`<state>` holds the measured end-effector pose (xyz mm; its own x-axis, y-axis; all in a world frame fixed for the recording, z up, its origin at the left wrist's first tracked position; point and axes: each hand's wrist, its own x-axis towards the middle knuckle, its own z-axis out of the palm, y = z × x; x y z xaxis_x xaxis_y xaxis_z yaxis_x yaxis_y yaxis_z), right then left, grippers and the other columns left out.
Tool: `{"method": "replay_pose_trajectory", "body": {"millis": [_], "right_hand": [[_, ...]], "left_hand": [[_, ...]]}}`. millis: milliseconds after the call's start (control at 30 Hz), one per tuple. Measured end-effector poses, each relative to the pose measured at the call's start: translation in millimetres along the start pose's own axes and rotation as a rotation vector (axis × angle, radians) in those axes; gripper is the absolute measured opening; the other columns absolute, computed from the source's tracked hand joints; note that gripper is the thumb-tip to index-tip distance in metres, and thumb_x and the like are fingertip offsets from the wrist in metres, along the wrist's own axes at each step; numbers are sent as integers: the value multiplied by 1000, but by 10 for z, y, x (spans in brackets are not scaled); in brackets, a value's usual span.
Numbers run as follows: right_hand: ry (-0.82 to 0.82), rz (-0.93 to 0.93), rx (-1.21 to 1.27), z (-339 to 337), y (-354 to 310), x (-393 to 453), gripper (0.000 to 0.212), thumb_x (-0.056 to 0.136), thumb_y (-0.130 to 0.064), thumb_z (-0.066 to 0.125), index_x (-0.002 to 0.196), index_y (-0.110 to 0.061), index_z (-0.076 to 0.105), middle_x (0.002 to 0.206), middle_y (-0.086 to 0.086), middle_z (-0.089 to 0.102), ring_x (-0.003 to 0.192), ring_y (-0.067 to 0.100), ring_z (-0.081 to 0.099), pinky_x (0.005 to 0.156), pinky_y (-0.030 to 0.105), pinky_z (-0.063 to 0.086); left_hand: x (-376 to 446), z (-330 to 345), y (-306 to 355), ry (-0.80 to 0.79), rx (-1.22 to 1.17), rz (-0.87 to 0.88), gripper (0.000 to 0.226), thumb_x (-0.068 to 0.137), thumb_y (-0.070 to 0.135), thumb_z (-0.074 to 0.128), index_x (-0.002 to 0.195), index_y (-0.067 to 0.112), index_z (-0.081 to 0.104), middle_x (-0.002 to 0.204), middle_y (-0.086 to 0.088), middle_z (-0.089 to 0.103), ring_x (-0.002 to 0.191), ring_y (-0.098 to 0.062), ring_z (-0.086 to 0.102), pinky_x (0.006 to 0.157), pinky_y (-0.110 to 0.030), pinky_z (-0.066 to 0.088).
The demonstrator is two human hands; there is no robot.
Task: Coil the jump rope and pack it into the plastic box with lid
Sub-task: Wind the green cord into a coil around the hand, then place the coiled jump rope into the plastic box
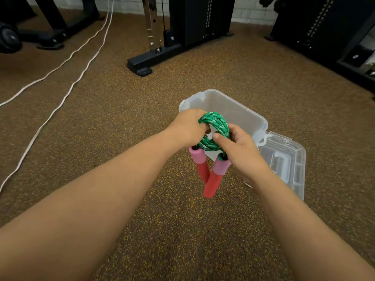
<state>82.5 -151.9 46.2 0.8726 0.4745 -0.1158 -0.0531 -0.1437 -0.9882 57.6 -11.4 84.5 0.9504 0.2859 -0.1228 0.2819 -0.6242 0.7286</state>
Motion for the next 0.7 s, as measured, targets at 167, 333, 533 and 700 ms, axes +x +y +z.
{"method": "replay_pose_trajectory", "body": {"millis": [167, 333, 533, 700], "right_hand": [[219, -1, 19, -367, 8, 121, 41, 88, -19, 61, 127, -24, 52, 121, -6, 57, 112, 7, 54, 98, 28, 42], [598, 239, -37, -680, 350, 350, 58, 91, -28, 55, 143, -20, 32, 138, -1, 41, 111, 17, 46, 86, 30, 34], [460, 461, 63, -540, 622, 577, 73, 85, -33, 66, 142, -13, 25, 124, 8, 50, 101, 29, 60, 73, 38, 55], [482, 453, 130, -475, 651, 655, 59, 83, -8, 63, 132, -15, 30, 126, 7, 48, 99, 36, 63, 50, 34, 59]], "left_hand": [[56, -130, -118, -44, -78, -57, 21, 90, 9, 55, 107, 12, 68, 102, -8, 72, 97, -24, 67, 90, -42, 53], [77, -234, -220, -68, -98, -29, 22, 90, 7, 54, 104, 17, 67, 103, -8, 72, 98, -24, 67, 92, -44, 53], [36, -283, -348, -140, -162, -23, 26, 91, 4, 52, 103, 22, 66, 107, -9, 71, 103, -25, 66, 95, -44, 51], [-24, -366, -422, -176, -278, -56, 31, 91, -2, 50, 91, 25, 65, 101, -10, 71, 97, -25, 67, 94, -43, 52]]}}
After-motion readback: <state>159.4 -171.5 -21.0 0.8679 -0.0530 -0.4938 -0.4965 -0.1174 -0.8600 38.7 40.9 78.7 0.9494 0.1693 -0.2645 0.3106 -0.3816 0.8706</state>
